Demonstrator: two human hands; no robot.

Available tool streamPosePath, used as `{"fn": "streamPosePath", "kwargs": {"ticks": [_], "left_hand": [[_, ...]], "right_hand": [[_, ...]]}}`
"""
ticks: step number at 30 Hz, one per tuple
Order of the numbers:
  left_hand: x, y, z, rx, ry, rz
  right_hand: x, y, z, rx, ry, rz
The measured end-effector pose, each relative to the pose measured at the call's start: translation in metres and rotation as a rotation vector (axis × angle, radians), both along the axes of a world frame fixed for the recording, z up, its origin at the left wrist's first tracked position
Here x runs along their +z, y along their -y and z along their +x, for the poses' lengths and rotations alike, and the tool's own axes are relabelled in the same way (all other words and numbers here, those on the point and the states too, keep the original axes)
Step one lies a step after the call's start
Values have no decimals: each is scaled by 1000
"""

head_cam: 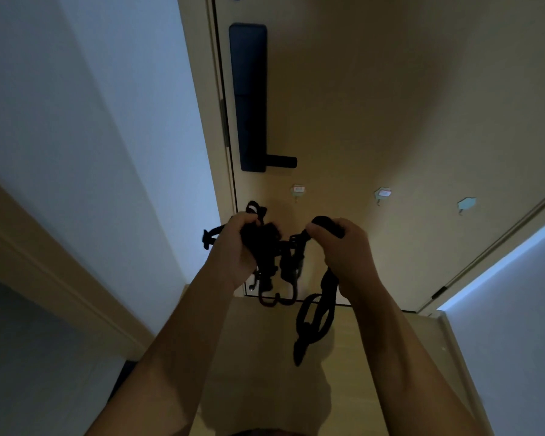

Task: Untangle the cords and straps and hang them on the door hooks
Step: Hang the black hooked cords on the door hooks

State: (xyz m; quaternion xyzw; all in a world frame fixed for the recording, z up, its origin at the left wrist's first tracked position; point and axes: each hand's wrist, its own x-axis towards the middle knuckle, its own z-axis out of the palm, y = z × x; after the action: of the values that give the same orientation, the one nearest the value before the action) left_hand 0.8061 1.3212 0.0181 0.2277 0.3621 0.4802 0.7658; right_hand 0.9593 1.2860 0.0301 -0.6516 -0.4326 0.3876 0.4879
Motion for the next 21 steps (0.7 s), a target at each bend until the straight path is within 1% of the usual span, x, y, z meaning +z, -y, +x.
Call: {"fn": "streamPosePath", "kwargs": {"ticks": [3, 5, 7, 9, 11, 15, 18, 19, 21], "left_hand": [[-2, -3, -3, 42, -29, 6], [-5, -6, -2, 45, -85, -11], [-5, -6, 0, 27, -161, -15], [-2, -6, 3, 16, -231, 48], [4, -7, 9, 14, -283, 137], [16, -7, 18, -23, -497, 275], [31, -11, 23, -59, -558, 403], [37, -13, 25, -33, -607, 425], [51, -21, 31, 62, -693, 446]], "right_hand": [[4, -1, 3, 25, -71, -22], [7, -2, 2, 106, -55, -19], [10, -6, 2, 182, 8, -20], [14, -11, 3, 242, 88, -18], [20, -17, 5, 302, 125, -9], [39, -27, 6, 414, 98, 44], [58, -35, 6, 515, 58, 49], [64, -39, 7, 537, 49, 49], [75, -48, 11, 517, 62, 76]]}}
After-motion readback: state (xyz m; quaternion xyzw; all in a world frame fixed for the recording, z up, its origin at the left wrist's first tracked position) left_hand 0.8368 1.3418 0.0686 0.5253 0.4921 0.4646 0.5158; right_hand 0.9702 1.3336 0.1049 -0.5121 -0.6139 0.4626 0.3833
